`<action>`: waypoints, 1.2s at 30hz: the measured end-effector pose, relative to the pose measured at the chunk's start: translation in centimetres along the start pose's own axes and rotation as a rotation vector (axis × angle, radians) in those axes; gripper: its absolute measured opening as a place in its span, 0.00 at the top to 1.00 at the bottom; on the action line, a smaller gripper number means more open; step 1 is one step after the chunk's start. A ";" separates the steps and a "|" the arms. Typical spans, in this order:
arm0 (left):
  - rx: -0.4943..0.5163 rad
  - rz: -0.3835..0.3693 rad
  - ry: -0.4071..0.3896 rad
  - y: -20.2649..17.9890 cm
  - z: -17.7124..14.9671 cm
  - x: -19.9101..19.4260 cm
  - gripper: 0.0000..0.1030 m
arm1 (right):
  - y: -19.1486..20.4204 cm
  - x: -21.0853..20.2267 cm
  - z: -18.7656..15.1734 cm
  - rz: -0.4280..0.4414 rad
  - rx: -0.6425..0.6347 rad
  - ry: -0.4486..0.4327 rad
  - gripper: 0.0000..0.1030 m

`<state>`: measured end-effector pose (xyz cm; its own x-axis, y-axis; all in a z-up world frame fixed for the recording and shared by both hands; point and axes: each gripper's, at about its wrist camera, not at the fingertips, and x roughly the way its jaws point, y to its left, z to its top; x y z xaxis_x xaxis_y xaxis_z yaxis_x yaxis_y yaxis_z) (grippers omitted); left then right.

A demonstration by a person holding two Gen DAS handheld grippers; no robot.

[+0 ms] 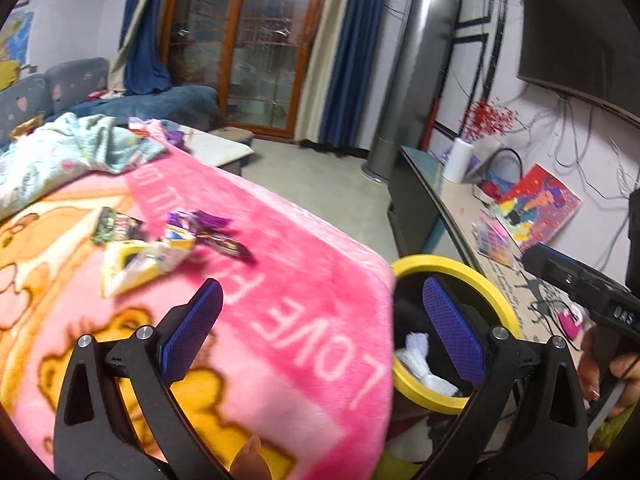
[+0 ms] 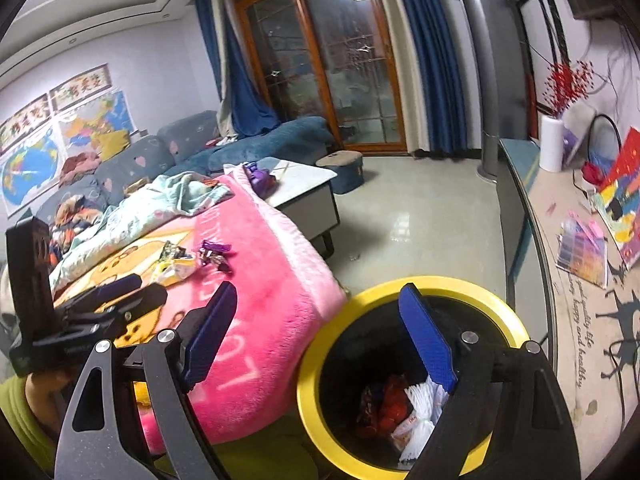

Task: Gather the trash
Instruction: 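Move both tools back over the snack bags and candies on the blanket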

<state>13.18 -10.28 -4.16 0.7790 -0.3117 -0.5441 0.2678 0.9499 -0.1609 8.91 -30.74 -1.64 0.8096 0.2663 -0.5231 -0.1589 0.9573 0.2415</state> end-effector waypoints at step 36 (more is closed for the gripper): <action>-0.391 0.228 0.013 18.3 -0.2 0.2 0.11 | 13.4 18.9 1.2 0.137 -0.315 0.240 0.29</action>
<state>18.16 7.05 -7.36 0.7854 -0.0961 -0.6114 -0.1456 0.9315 -0.3334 22.75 -13.00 -7.28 0.6201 0.3766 -0.6883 -0.4513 0.8888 0.0797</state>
